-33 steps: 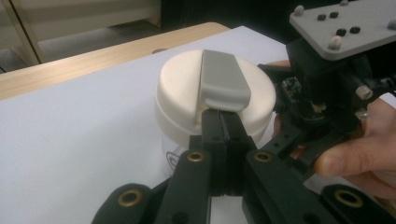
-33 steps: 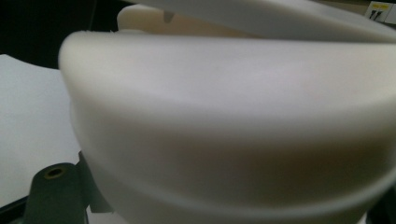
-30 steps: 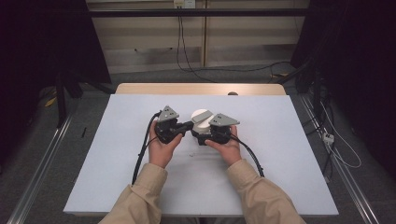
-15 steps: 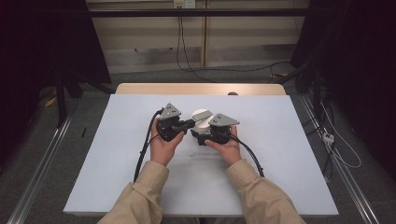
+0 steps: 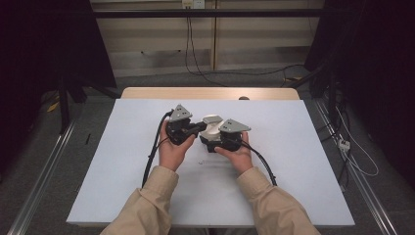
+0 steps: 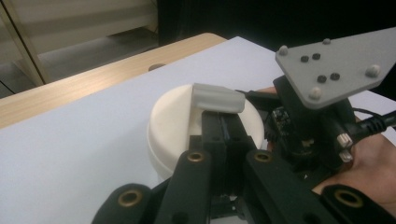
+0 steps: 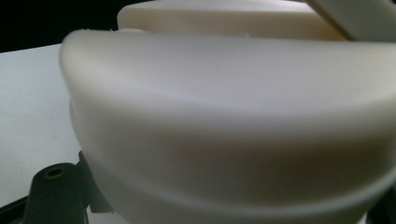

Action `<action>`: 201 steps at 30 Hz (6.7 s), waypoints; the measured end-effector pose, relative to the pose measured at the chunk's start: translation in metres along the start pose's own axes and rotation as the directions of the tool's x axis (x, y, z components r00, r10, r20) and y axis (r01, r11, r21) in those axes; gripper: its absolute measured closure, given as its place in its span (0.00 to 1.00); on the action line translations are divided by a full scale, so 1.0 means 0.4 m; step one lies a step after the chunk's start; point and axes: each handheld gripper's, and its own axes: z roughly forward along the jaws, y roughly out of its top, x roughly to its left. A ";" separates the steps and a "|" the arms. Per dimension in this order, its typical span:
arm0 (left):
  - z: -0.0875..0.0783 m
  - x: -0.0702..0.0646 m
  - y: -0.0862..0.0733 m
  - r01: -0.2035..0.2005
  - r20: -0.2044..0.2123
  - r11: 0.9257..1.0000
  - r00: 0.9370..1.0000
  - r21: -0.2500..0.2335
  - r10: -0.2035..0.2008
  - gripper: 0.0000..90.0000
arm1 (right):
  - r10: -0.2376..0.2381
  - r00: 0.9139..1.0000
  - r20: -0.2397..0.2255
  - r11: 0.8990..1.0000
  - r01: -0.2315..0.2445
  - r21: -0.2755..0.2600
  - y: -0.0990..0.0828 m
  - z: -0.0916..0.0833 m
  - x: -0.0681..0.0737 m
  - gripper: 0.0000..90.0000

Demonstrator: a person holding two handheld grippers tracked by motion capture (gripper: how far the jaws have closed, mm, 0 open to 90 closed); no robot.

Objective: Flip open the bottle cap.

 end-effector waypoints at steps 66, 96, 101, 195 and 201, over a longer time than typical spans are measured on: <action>0.057 -0.004 0.081 -0.027 0.010 1.000 1.000 -0.001 0.027 1.00 | 0.007 1.000 0.003 1.000 -0.007 0.003 0.000 0.000 -0.001 0.21; 0.088 -0.004 0.109 -0.033 0.005 0.999 0.999 -0.018 0.033 1.00 | 0.007 1.000 0.003 1.000 -0.007 0.003 0.000 0.001 -0.002 0.21; 0.093 -0.002 0.112 -0.037 0.002 0.999 0.999 -0.020 0.037 1.00 | 0.008 1.000 0.002 1.000 -0.008 0.004 0.000 0.001 -0.002 0.21; 0.215 0.006 0.089 -0.032 0.042 0.997 0.999 0.068 0.029 1.00 | 0.034 0.999 -0.004 0.999 -0.034 0.007 0.000 -0.001 -0.009 0.21; 0.202 0.010 0.089 -0.015 0.052 0.999 0.999 0.046 0.012 0.98 | 0.028 1.000 -0.008 1.000 -0.028 0.014 0.001 -0.002 -0.007 0.20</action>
